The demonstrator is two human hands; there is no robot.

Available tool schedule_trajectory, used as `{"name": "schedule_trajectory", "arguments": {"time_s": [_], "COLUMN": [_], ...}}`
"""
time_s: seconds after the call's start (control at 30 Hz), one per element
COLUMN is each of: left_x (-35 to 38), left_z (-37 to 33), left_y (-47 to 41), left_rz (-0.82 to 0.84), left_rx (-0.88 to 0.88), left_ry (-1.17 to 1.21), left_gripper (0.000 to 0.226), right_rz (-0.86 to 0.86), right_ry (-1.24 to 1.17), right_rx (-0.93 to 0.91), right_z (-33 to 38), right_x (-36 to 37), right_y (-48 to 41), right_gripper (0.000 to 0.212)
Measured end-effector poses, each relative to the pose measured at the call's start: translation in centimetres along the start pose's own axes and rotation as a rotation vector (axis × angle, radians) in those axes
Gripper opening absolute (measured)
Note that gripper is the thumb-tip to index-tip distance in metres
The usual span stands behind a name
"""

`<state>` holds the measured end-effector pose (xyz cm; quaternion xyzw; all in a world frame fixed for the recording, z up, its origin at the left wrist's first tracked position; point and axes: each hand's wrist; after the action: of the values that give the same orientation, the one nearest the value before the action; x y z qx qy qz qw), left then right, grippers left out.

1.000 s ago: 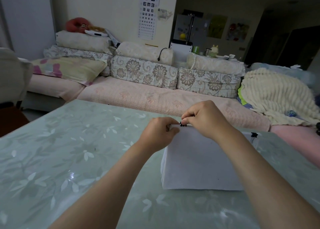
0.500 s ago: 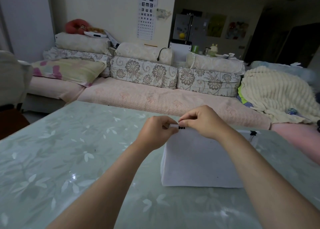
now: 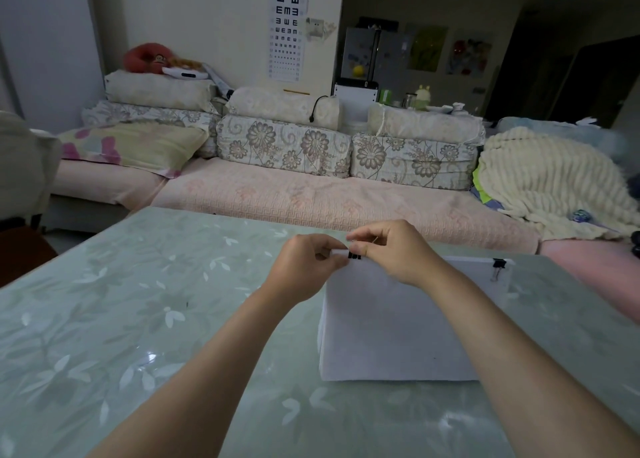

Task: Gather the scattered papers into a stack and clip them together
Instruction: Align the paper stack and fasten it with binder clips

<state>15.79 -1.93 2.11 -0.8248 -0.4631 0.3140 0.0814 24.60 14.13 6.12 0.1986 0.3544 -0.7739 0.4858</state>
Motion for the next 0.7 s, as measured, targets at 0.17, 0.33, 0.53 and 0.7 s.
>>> {"name": "schedule_trajectory", "arguments": {"time_s": [0.17,0.33,0.53,0.7], "left_x": [0.1,0.3,0.2,-0.1], "left_z": [-0.3,-0.6,-0.5,-0.7], "left_y": [0.3,0.6,0.5,0.4], "left_rz": [-0.016,-0.005,-0.018,0.03], "left_rx": [0.02,0.083,0.064,0.063], "left_ry": [-0.02,-0.033,-0.026,-0.008], "left_gripper": [0.009,0.01,0.012,0.007], "right_rz": [-0.03,-0.035,0.119,0.218], "right_ry": [-0.034,0.148,0.119,0.146], "right_rx": [0.047,0.059,0.117,0.098], "right_z": [0.2,0.3,0.6,1.2], "right_x": [-0.7,-0.4,-1.2,-1.4], "right_y": [-0.3,-0.3,0.2,0.5], "right_gripper": [0.012,0.008,0.058,0.042]}}
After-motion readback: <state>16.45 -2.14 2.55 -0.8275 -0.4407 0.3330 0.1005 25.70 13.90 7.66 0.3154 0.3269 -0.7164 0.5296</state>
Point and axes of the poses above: each hand's wrist, its own y-axis away from the middle knuckle, its own x-axis out of the palm, z = x × y, and after that the axes turned 1 degree about x, right-handed
